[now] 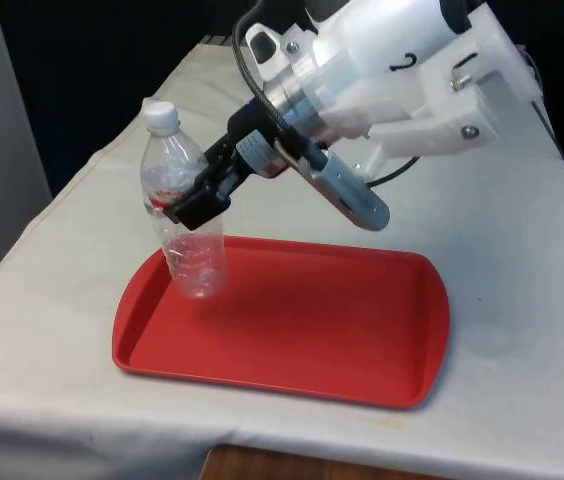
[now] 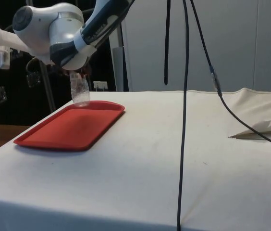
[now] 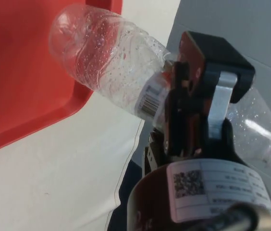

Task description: Place the bottle upright on the tray.

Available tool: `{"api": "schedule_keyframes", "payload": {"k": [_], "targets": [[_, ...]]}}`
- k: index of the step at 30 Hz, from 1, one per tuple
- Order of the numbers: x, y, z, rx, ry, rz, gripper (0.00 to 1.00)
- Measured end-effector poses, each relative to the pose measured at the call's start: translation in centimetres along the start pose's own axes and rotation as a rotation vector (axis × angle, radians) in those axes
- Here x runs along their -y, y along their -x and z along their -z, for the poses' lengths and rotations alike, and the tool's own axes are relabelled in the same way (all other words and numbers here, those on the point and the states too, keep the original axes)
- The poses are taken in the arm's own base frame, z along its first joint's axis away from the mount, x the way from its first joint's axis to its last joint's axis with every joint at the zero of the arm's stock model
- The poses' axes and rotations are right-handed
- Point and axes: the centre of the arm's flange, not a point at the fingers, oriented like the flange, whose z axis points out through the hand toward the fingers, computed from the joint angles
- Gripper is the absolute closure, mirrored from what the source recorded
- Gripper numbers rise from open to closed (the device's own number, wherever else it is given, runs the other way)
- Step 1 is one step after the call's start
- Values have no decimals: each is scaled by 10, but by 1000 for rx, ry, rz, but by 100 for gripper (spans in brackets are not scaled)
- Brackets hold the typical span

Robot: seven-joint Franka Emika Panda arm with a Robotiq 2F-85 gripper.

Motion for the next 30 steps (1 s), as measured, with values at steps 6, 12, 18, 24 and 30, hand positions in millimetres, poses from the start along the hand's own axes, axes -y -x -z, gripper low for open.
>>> {"api": "schedule_keyframes", "payload": {"k": [6, 12, 18, 24, 30], "targets": [[-1, 13, -3, -6, 1, -15, 67], [-1, 22, -4, -14, 0, -22, 67], [-1, 32, -5, -24, 0, -30, 67], [0, 43, -4, -39, 1, -34, 67], [2, 52, 2, -59, 9, -35, 67]]}}
